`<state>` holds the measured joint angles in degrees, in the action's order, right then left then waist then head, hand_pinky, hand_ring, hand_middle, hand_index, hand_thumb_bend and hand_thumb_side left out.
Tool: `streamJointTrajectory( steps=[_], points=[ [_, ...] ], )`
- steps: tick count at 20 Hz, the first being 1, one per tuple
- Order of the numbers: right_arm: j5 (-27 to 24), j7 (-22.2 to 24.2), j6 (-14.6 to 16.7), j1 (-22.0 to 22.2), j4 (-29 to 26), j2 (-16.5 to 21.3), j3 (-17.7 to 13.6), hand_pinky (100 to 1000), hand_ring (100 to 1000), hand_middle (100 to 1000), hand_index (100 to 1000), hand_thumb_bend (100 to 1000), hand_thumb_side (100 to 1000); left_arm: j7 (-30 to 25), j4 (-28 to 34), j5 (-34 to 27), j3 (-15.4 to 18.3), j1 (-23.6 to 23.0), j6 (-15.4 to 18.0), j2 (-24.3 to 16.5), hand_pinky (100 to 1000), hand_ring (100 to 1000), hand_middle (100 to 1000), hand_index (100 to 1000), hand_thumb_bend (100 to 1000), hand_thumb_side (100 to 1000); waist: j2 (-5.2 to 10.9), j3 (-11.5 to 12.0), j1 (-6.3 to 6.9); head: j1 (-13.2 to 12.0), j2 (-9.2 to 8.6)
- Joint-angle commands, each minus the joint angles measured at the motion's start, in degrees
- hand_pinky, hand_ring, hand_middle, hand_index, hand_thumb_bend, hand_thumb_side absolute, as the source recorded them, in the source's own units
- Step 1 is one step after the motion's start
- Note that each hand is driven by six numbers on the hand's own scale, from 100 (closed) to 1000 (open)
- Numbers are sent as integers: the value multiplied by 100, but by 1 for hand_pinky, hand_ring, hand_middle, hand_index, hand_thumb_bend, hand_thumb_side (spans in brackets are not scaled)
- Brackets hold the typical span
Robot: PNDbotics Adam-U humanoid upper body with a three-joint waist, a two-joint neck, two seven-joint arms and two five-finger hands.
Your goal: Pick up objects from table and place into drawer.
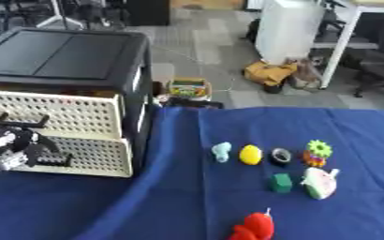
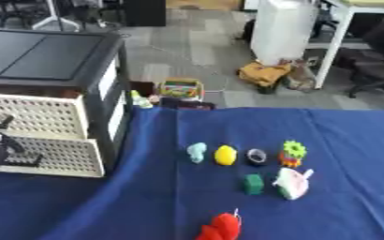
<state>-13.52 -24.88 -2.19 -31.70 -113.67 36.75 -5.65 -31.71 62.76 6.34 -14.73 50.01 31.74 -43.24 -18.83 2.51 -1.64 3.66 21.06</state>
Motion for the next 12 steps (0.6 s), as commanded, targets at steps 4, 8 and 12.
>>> streamJointTrajectory(
  steps=[4,8,12],
  points=[
    [-39,-39,-7,-17,-93,89,-107,696,584,490,725,100,805,-2026,71,180,-94,-58,2023,-191,100,179,359,760,100,1000,192,42,14,-3,-25],
    [-47,-31,-25,-9,-93,71,-98,695,584,490,723,100,805,-2026,336,450,-299,-243,2023,-307,100,184,370,755,100,1000,232,51,32,2,-9],
    [-64,-55,-42,-4,-93,54,-103,694,583,490,723,100,803,-2026,1027,1077,-613,-523,2023,-522,100,208,384,752,100,1000,274,58,59,23,23]
  ],
)
